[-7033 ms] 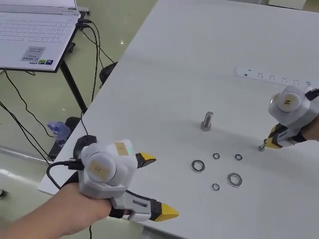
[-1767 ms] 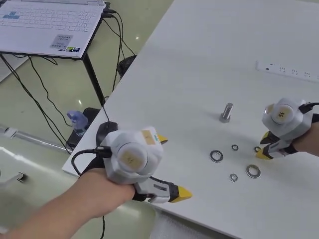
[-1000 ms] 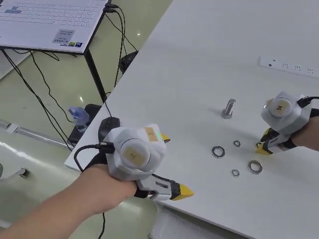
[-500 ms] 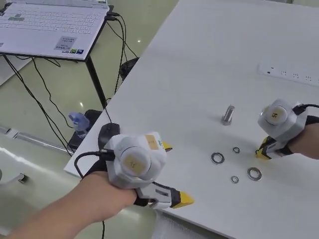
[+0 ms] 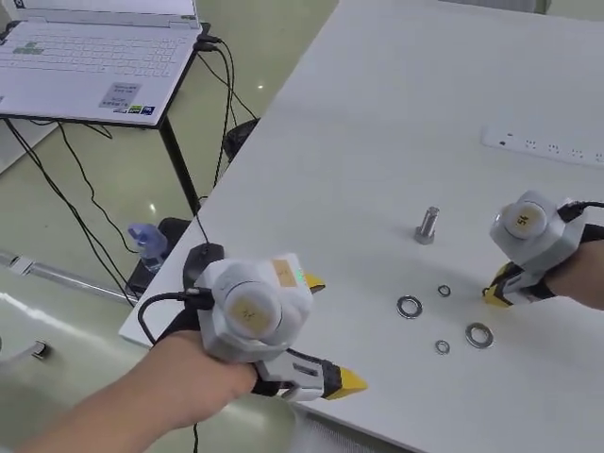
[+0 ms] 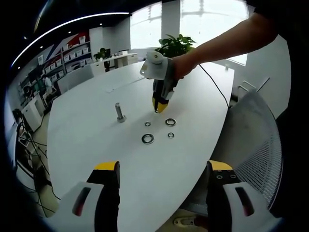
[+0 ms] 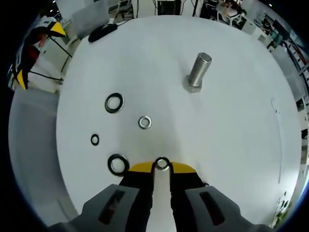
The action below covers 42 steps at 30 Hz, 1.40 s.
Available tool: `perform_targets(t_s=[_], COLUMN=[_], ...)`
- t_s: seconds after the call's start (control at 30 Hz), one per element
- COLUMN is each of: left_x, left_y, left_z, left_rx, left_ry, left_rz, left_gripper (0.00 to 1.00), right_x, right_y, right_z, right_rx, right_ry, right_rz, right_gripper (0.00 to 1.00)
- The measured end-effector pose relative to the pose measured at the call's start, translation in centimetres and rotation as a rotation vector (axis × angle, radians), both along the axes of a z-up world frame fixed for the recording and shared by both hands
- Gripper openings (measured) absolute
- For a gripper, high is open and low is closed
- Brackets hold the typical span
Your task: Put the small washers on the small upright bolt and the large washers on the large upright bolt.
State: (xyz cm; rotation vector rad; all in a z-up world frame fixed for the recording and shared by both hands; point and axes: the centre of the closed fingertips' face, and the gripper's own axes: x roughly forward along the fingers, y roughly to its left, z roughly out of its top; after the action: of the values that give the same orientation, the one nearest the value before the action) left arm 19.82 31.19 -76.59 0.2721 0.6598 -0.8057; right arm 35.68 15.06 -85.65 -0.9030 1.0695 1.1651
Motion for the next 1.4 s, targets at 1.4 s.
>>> perform_targets(t_s=[1.4], left_x=[1.6], left_y=[0.1], left_z=[-1.3], left_rx=[-0.006], left_ry=[0.027], left_rz=[0.084], left_gripper=[0.82], right_x=[3.9], right_y=[-7.1], right_z=[5.2], right_rx=[0.011], right_ry=[-0.036], right_rz=[-0.122], right_gripper=[0.12])
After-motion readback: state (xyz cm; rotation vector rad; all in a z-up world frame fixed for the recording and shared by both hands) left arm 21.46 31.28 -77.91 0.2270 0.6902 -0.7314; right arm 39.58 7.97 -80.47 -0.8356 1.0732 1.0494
